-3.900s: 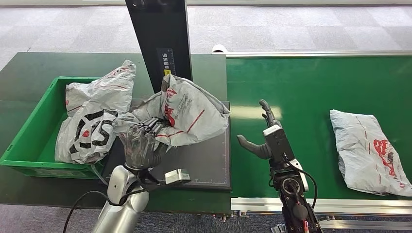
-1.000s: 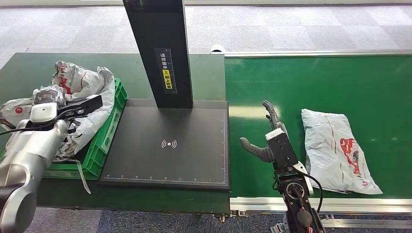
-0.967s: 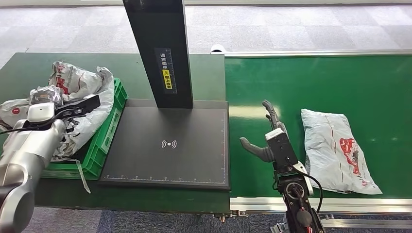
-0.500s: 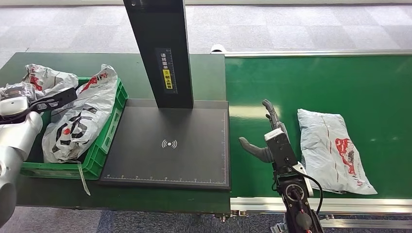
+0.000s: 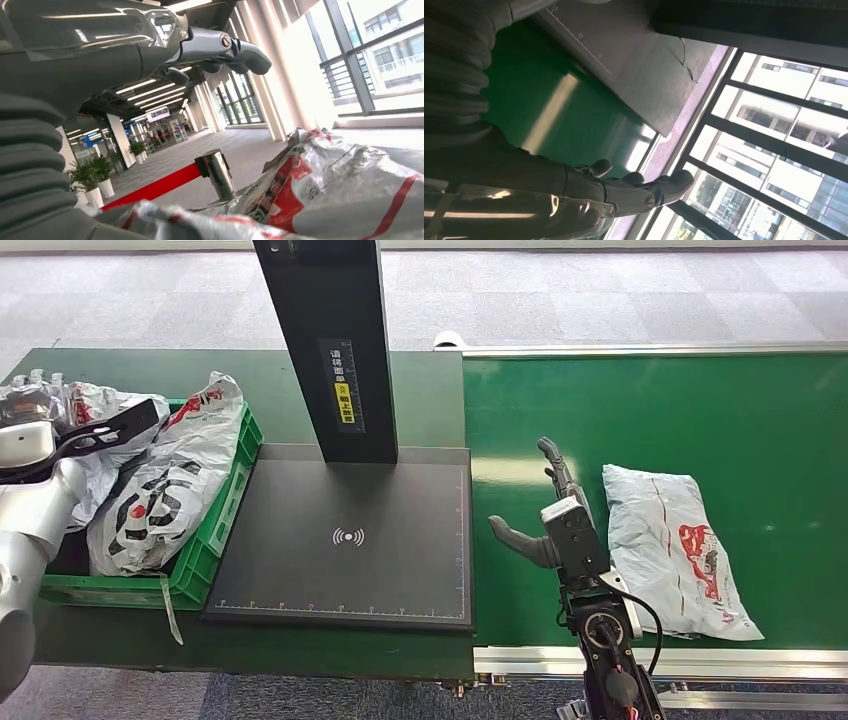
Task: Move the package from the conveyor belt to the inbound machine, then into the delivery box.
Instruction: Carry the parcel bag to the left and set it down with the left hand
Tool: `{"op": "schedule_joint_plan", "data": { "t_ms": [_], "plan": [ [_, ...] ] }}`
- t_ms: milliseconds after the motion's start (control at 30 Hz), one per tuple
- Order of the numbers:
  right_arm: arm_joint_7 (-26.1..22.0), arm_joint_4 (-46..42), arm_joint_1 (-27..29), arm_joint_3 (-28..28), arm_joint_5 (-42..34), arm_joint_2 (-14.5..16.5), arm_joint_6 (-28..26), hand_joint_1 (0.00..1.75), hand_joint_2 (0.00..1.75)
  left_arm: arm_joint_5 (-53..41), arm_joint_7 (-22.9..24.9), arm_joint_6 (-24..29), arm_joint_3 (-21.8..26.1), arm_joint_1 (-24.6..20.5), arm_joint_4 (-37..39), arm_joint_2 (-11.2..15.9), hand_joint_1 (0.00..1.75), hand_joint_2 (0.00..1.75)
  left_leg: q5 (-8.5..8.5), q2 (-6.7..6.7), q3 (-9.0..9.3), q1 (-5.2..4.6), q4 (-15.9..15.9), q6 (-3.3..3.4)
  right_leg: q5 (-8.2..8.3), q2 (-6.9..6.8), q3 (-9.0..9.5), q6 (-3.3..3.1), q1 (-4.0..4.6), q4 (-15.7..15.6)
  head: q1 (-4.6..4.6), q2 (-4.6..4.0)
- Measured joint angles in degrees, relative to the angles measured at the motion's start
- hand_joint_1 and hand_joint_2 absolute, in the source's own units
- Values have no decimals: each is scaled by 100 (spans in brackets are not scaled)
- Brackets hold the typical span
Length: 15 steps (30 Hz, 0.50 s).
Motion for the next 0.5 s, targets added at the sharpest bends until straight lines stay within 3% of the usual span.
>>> {"op": "schedule_joint_plan", "data": {
  "t_ms": [200, 400, 500],
  "plan": [
    [-2, 2, -20, 4, 25, 2, 3, 0, 175, 205, -96, 261, 24, 16, -175, 84, 0, 0, 0, 2, -1, 0, 0, 0, 0, 0, -1, 0, 0, 0, -1, 0],
    [-3, 3, -22, 13, 29, -1, 3, 0, 175, 777, -336, 1537, 329, 124, -646, 159, 0, 0, 0, -1, -5, 0, 0, 0, -1, 0, -5, 0, 1, 0, 0, 0],
    [-3, 23, -28, 15, 16, -6, 2, 0, 175, 947, -483, 1812, 473, 142, -894, 157, 0, 0, 0, -1, -5, 0, 0, 0, 0, 0, -5, 0, 0, 0, 1, 0]
  ]
}}
